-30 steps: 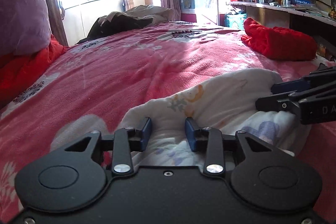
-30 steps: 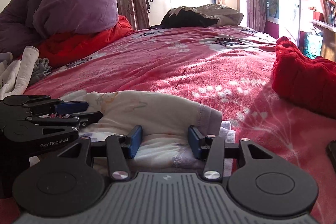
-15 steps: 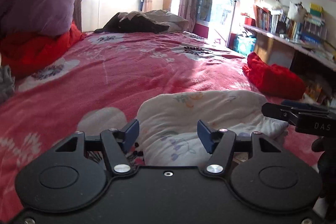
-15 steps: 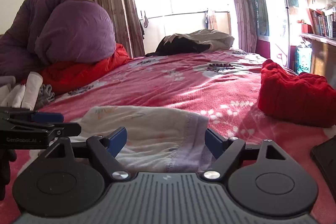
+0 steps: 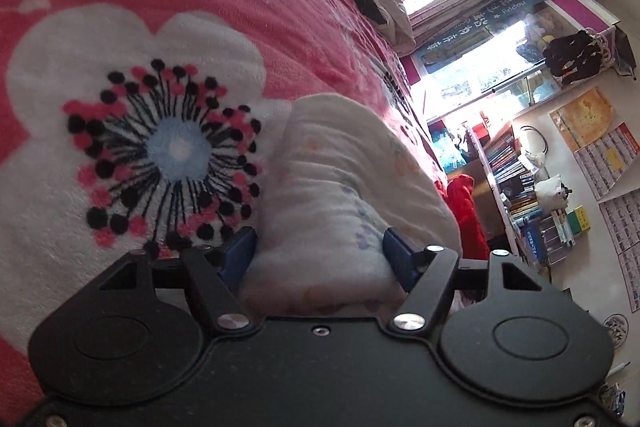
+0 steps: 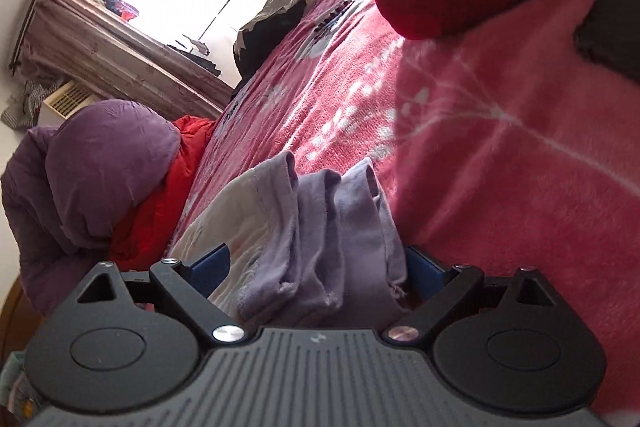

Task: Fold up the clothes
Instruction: 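Lift the folded bundle with both tools and carry it toward the red knit item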

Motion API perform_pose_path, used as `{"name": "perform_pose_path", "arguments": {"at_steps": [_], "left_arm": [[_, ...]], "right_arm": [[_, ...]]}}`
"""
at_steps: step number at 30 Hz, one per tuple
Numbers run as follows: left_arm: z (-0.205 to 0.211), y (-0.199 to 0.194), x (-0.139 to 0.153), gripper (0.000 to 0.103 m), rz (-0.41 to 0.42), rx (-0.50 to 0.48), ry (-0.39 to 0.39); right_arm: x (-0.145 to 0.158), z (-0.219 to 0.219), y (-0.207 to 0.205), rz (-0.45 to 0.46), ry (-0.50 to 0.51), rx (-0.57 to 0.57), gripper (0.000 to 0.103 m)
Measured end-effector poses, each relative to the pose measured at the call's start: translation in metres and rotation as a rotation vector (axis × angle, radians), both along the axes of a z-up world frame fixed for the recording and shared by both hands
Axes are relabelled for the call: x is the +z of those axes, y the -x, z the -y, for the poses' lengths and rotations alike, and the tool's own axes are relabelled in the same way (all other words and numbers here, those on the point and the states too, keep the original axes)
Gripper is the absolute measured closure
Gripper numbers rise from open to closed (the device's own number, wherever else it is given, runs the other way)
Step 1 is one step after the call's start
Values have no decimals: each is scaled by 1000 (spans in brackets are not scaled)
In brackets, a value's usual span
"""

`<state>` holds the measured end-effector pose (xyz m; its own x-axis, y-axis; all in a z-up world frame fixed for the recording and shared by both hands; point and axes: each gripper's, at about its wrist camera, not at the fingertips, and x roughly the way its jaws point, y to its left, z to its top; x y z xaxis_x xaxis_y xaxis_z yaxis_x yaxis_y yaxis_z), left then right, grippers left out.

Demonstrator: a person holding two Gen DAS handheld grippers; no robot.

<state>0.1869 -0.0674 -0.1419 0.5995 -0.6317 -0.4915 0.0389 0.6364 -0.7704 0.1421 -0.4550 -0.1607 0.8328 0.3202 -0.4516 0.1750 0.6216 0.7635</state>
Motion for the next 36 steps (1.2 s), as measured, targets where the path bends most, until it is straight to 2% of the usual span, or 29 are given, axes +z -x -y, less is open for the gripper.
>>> {"name": "perform_pose_path", "arguments": {"at_steps": [4, 8, 9, 10, 13, 18, 22, 27, 36], "left_arm": [[8, 4, -5, 33, 13, -2, -28], [11, 4, 1, 43, 34, -12, -76], [11, 4, 3, 45, 39, -13, -79], [11, 3, 4, 47, 45, -15, -73], [8, 3, 12, 51, 71, -16, -55], [8, -9, 34, 52, 117, -33, -51], [14, -36, 48, 52, 152, -59, -86], [30, -75, 55, 52, 160, -94, -88], [77, -160, 69, 52, 222, -164, -100]], "right_arm": [[-7, -5, -9, -5, -32, 24, 22], [-7, -17, -18, -7, -18, 85, 32], [-7, -18, -20, -2, -20, 91, 39], [-8, -18, -21, 9, -32, 99, 46], [-3, -16, -20, 36, -38, 103, 53], [12, -15, -20, 116, -16, 116, 56], [20, -7, -28, 183, -17, 106, 56], [19, 4, -48, 198, -27, 69, 56], [28, 40, -100, 266, -28, -29, 56]]}}
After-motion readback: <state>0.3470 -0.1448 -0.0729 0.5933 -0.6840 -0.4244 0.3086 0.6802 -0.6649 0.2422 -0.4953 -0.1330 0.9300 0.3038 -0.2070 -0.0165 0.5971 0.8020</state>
